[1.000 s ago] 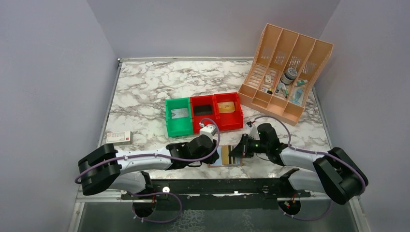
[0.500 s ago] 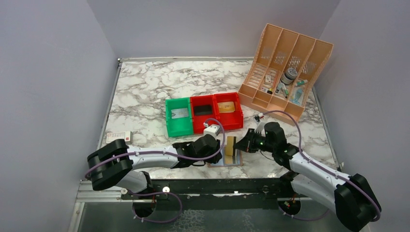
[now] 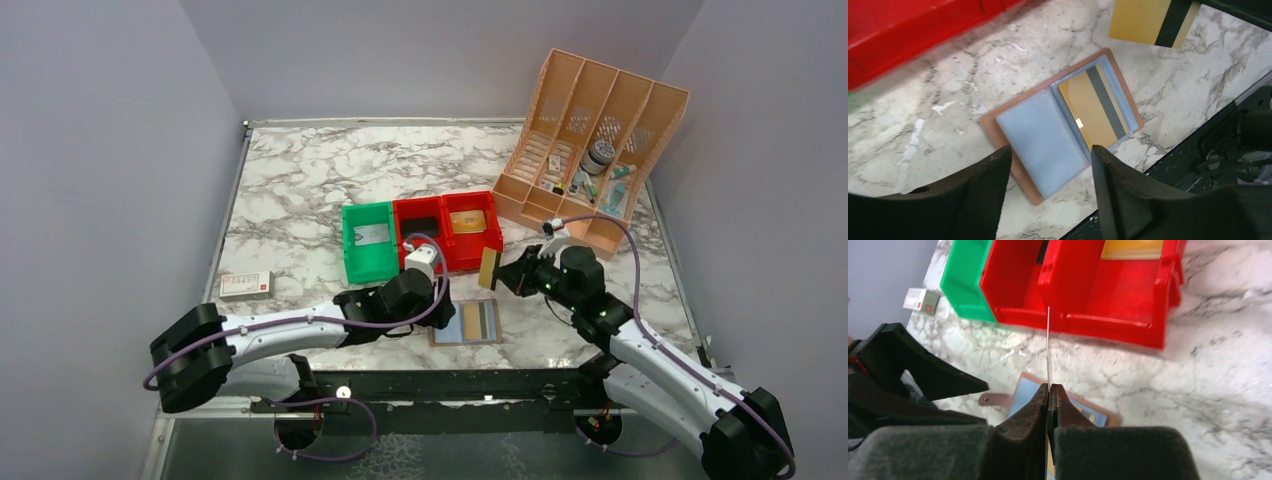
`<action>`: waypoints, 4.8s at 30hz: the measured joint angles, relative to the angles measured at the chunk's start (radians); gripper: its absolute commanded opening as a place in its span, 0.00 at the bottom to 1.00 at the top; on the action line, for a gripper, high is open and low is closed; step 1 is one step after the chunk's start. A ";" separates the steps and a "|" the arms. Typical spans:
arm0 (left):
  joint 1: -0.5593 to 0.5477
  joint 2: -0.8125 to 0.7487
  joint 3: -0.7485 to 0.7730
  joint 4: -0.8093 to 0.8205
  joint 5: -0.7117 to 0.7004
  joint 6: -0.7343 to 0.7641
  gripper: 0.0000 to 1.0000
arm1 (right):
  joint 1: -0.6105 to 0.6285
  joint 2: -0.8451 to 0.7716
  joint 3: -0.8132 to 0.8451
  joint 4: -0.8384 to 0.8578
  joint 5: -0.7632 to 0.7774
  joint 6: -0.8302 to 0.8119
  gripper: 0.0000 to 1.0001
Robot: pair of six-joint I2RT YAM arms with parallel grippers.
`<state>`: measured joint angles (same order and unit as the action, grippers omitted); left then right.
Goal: Take the credit cards out of the card holder
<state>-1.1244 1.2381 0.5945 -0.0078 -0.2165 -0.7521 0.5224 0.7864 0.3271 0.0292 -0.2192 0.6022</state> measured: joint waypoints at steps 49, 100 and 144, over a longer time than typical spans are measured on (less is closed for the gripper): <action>0.442 -0.371 0.188 -0.659 -0.167 0.221 0.99 | 0.015 0.678 0.395 0.217 0.124 -1.107 0.01; 0.521 -0.334 0.188 -0.666 -0.210 0.240 0.99 | 0.019 0.998 0.613 0.135 0.034 -1.587 0.20; 0.521 -0.339 0.188 -0.660 -0.191 0.247 0.99 | 0.006 1.052 0.721 0.015 0.047 -1.497 0.23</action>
<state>-0.6033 0.8993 0.7826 -0.6678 -0.4076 -0.5053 0.5282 1.8389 1.0481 0.0444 -0.1726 -0.8951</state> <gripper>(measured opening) 0.992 0.226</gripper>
